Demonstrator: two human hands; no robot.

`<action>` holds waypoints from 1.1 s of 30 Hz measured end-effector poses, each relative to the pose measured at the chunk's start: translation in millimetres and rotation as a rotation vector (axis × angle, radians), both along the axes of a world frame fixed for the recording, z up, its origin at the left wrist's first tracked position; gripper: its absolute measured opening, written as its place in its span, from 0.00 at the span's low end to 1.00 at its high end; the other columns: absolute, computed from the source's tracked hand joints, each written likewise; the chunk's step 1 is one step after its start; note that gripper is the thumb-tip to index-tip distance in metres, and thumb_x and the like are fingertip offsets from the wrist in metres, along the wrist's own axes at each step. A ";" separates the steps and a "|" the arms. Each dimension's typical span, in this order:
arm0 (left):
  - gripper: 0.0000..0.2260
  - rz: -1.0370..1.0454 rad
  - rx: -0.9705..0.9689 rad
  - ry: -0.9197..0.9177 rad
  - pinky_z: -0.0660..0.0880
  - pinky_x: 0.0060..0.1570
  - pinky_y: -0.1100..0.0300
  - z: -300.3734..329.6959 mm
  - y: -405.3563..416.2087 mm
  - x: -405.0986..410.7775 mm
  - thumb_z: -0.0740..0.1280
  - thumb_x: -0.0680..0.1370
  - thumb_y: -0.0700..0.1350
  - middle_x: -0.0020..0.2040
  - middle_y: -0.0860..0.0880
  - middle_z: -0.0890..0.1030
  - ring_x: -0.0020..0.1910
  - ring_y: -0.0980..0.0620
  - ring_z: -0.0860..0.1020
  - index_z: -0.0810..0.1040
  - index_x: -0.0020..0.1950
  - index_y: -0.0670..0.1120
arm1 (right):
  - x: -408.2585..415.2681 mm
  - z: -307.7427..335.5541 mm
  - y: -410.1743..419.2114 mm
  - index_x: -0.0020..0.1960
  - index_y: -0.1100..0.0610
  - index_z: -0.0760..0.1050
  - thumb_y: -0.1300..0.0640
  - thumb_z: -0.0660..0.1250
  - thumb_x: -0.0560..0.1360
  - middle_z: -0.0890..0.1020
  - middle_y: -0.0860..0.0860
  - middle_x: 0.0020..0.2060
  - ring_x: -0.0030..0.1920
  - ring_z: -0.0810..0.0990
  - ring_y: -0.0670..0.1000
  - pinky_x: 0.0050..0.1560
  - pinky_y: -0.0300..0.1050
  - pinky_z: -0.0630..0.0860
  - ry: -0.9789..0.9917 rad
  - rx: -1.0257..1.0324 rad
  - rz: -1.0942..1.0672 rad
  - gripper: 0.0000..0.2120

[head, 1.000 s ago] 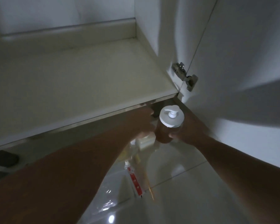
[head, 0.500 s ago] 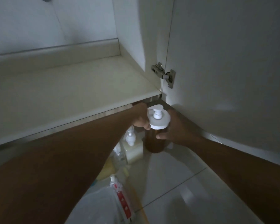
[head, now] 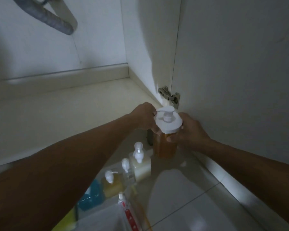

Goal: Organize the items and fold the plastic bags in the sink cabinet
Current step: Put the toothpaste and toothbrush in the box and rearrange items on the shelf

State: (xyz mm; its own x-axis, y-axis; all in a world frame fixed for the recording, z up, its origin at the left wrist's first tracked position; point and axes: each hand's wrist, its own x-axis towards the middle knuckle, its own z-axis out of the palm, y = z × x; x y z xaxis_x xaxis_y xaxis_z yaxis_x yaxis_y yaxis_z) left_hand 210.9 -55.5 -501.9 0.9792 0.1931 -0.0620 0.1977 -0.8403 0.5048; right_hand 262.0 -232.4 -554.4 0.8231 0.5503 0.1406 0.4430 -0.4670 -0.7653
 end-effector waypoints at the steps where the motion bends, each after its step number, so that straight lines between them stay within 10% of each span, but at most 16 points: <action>1: 0.26 -0.001 -0.037 -0.024 0.77 0.53 0.53 9.3 0.7 -3.0 0.82 0.61 0.43 0.52 0.43 0.83 0.51 0.46 0.80 0.81 0.55 0.37 | -2.1 13.0 -0.2 0.66 0.53 0.70 0.55 0.82 0.62 0.77 0.45 0.55 0.54 0.76 0.48 0.50 0.41 0.73 -0.031 -0.011 0.012 0.36; 7: 0.21 0.049 -0.291 -0.182 0.78 0.47 0.55 63.5 14.6 -18.4 0.79 0.64 0.37 0.53 0.45 0.83 0.52 0.46 0.80 0.82 0.56 0.40 | -14.7 86.7 16.3 0.62 0.54 0.73 0.56 0.79 0.66 0.79 0.51 0.56 0.50 0.80 0.53 0.48 0.55 0.82 -0.151 -0.003 -0.009 0.27; 21: 0.20 0.131 -0.462 -0.355 0.79 0.46 0.55 93.9 46.7 -38.8 0.78 0.68 0.40 0.50 0.51 0.82 0.50 0.49 0.80 0.80 0.58 0.44 | -11.4 137.3 55.7 0.67 0.58 0.71 0.59 0.78 0.66 0.78 0.54 0.60 0.54 0.79 0.56 0.37 0.42 0.79 -0.183 0.037 0.040 0.32; 33: 0.24 0.142 -0.534 -0.369 0.80 0.48 0.54 76.8 43.4 -42.5 0.78 0.67 0.41 0.55 0.50 0.82 0.53 0.49 0.80 0.79 0.61 0.44 | -16.9 133.6 51.0 0.66 0.59 0.72 0.63 0.78 0.65 0.79 0.55 0.58 0.47 0.83 0.57 0.39 0.52 0.83 -0.099 -0.012 0.024 0.31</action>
State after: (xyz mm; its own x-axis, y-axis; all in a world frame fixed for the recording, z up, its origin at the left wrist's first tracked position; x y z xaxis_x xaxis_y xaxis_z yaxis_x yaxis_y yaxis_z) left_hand 168.3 -12.1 -425.0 0.9219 0.3574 0.1493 0.0225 -0.4341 0.9006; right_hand 245.1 -181.4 -420.8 0.7921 0.5718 0.2136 0.5272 -0.4644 -0.7116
